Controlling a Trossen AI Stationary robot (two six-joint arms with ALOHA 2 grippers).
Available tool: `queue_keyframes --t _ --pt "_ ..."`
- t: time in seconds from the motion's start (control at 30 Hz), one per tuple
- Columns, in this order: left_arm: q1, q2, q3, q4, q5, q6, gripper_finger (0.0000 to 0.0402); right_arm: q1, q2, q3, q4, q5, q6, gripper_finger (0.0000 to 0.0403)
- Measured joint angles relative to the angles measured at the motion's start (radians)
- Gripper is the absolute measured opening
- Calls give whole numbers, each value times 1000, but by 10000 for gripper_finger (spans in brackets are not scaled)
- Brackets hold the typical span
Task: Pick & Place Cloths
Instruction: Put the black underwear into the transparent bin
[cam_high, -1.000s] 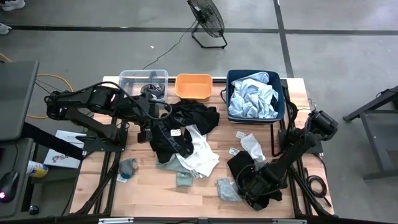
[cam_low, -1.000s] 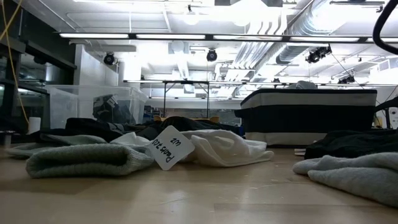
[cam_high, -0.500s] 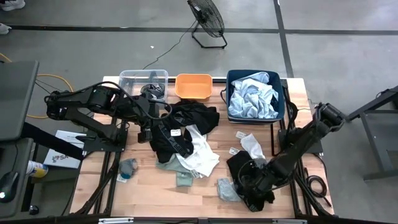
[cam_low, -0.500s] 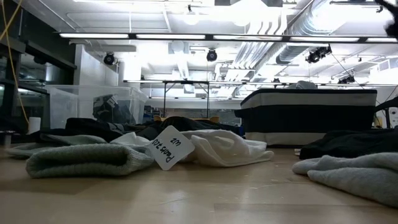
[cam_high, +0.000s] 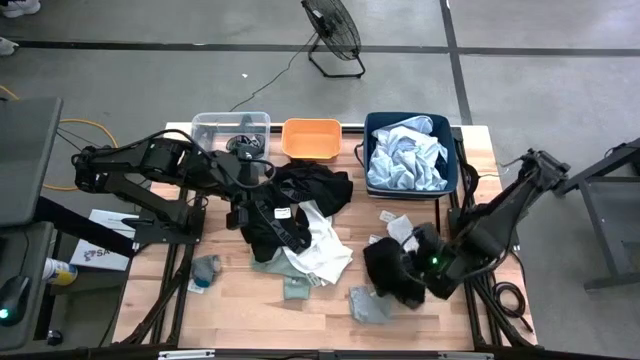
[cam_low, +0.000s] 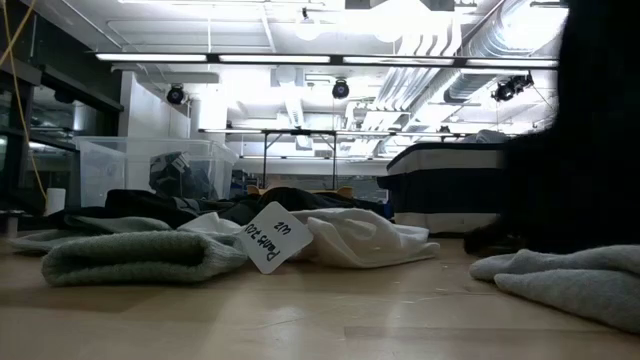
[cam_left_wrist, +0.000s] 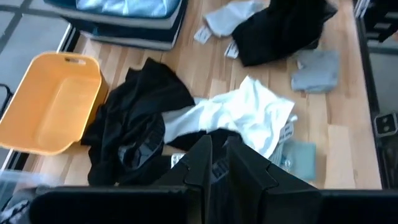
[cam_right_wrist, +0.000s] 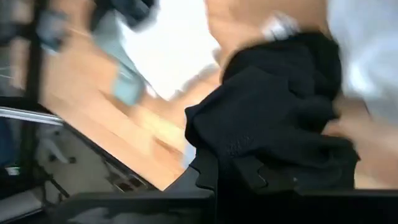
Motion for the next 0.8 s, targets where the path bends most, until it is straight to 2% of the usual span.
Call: queue_keyframes --t 0.17,0.33,0.57,0.7,0.8 --pt "0 7 0 81 -8 1 45 -83 -53 54 22 97 -259 4" --pt "0 27 0 141 -46 1 45 -195 -83 94 105 98 -582 4" --pt "0 72 0 231 -60 1 45 -364 -104 150 231 18 -1036 4" --pt "0 98 -1 283 -135 1 47 -460 -105 171 306 -72 -1250 4" --pt "1 108 -1 329 -163 3 68 -537 -105 171 348 -146 -1362 4"
